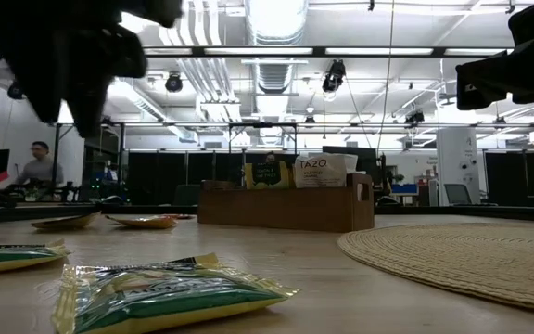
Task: Pick & Place Tea
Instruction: Put the yellow tea bag into the middle section of the wooden organizer
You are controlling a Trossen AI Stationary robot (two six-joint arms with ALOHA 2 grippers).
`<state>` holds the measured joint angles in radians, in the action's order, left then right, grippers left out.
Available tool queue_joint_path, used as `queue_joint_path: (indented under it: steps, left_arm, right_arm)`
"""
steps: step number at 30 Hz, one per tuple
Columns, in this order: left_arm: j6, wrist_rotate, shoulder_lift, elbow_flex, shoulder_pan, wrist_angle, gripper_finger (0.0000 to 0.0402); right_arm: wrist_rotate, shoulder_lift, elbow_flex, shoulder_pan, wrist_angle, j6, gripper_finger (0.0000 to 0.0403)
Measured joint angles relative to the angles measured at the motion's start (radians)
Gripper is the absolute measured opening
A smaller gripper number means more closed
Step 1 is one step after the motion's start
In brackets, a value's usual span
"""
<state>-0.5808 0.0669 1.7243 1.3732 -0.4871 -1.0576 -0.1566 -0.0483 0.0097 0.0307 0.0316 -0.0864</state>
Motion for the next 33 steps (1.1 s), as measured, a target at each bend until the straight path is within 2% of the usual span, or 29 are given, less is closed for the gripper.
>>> queue_joint_path:
  steps: [3, 9, 17, 27, 33]
  left_arm:
    - [-0.018, 0.051, -0.042, -0.059, -0.05, 0.029, 0.0209]
    - [-0.024, 0.099, -0.1, -0.2, -0.129, 0.212, 0.0209]
    - [-0.022, 0.132, -0.099, -0.328, -0.144, 0.356, 0.0209]
    - [-0.004, 0.13, -0.071, -0.347, -0.135, 0.493, 0.0209]
    - [-0.009, 0.135, -0.019, -0.339, -0.13, 0.501, 0.0209]
  right_arm:
    - [0.0, 0.0, 0.0, 0.0, 0.0, 0.0, 0.0008]
    - [0.0, 0.0, 0.0, 0.0, 0.0, 0.0, 0.0008]
    - [0.0, 0.0, 0.0, 0.0, 0.0, 0.0, 0.0008]
    - [0.0, 0.0, 0.0, 0.0, 0.0, 0.0, 0.0008]
    - [0.0, 0.0, 0.0, 0.0, 0.0, 0.0, 0.0008]
